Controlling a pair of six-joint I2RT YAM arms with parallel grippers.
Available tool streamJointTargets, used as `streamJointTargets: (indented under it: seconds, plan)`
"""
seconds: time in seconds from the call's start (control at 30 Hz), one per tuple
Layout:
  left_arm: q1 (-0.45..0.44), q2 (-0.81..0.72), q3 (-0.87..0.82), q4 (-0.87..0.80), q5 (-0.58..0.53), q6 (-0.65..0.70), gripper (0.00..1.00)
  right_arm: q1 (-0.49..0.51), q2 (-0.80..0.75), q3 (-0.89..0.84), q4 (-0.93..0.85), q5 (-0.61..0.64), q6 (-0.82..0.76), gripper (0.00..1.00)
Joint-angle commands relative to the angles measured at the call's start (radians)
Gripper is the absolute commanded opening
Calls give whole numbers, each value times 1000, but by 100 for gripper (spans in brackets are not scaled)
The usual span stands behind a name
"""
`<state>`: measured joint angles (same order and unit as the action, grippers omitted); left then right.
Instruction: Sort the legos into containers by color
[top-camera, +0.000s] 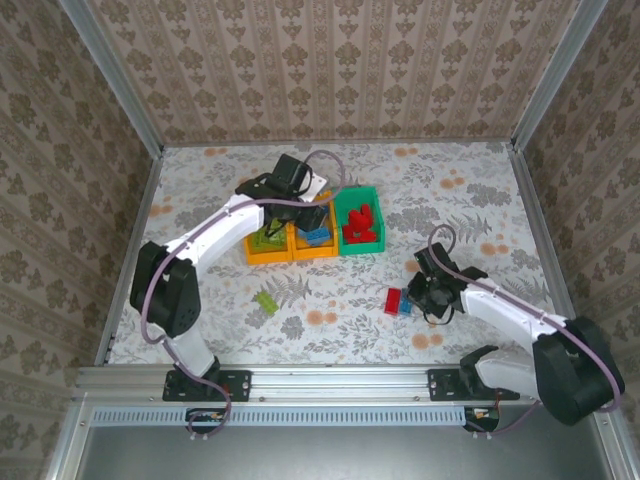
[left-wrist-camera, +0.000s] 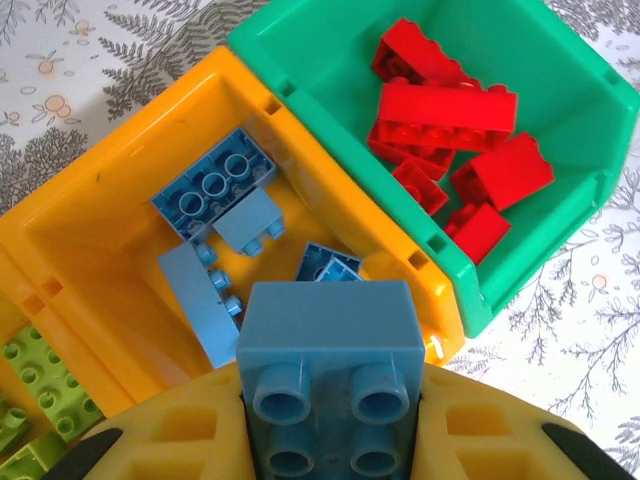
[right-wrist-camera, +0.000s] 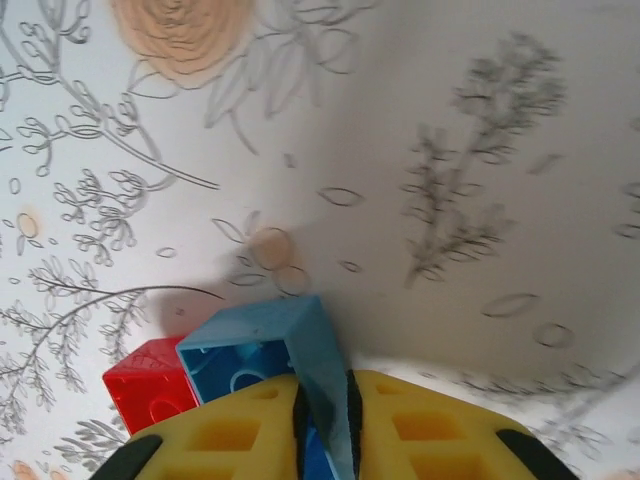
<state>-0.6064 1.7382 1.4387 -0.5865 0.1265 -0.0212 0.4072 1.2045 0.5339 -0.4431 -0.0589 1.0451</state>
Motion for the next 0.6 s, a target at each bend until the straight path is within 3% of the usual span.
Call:
streamJointTargets:
  seconds: [0.0, 0.13, 0.43, 0.57]
  plan:
    - [18, 50, 46, -21, 28, -61, 22, 23, 76, 14, 10, 32, -26, 18]
    - [33, 105, 80, -34, 26, -101, 25, 39, 129, 52, 2, 63, -56, 11]
    - [40, 105, 65, -1, 14, -158, 56, 50, 82, 107, -74, 142, -130, 5]
    - [41, 72, 31, 26, -10, -175, 90, 50, 26, 108, -54, 132, -167, 4]
